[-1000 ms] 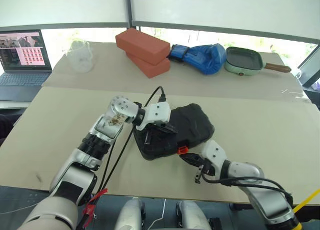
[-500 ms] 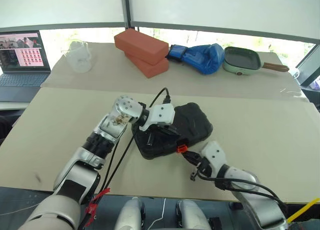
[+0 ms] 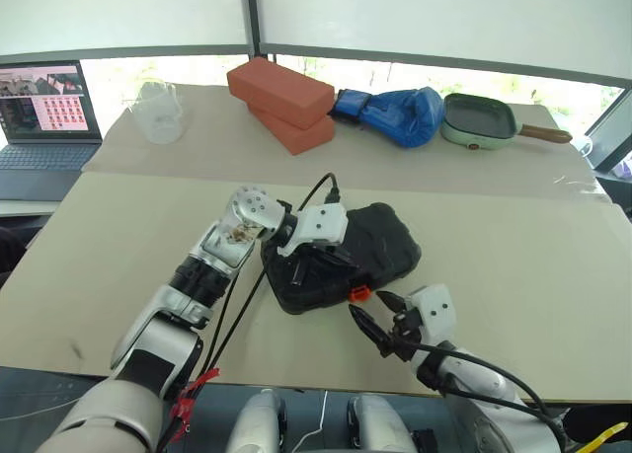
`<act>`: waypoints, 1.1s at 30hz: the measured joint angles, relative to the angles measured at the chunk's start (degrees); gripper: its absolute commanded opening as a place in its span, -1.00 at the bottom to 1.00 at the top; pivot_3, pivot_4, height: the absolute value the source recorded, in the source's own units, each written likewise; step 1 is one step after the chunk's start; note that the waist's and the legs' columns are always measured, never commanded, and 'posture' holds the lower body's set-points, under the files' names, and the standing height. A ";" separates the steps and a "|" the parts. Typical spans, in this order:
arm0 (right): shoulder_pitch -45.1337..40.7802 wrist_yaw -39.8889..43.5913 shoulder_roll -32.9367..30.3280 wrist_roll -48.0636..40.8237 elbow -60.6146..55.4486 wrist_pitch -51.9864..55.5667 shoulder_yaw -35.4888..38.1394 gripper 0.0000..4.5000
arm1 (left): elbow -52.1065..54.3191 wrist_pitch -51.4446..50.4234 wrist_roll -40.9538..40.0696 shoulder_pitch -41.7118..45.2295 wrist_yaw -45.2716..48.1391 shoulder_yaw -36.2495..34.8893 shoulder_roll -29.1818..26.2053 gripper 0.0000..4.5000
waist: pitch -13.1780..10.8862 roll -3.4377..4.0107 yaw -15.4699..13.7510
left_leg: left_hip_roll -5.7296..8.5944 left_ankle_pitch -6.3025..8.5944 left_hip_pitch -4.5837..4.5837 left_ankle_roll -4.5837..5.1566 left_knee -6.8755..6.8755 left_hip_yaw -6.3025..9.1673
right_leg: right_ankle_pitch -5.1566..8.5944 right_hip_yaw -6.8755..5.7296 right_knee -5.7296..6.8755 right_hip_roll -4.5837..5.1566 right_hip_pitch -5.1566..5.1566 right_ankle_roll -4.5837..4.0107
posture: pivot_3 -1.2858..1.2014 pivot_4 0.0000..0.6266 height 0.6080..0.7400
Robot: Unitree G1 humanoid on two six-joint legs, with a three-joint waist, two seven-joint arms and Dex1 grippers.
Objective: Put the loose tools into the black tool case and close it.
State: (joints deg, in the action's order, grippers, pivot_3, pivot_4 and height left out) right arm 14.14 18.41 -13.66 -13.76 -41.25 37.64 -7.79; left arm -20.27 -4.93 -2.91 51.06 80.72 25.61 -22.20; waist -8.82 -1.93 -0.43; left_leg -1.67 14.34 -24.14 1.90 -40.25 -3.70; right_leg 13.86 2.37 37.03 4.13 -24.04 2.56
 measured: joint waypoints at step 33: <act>0.33 0.11 -6.16 3.53 -1.04 -3.03 -3.97 -0.44 | -1.90 3.45 0.76 -0.12 0.19 -0.54 0.72 -1.00 | 0.06 -0.07 0.40 | -0.04 0.00 0.00 0.00 0.00 0.01 | 0.00 0.00 -0.02 -0.05 0.01 -0.01 | 0.03 -0.52 0.98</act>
State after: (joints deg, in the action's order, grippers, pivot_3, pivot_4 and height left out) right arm 14.47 18.52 -19.82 -10.22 -42.29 34.61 -11.76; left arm -22.18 -1.48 -2.15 50.94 80.91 25.07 -21.47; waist -8.76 -2.00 -0.03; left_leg -1.71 14.34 -24.14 1.90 -40.25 -3.69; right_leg 13.86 2.37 37.02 4.09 -24.03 2.55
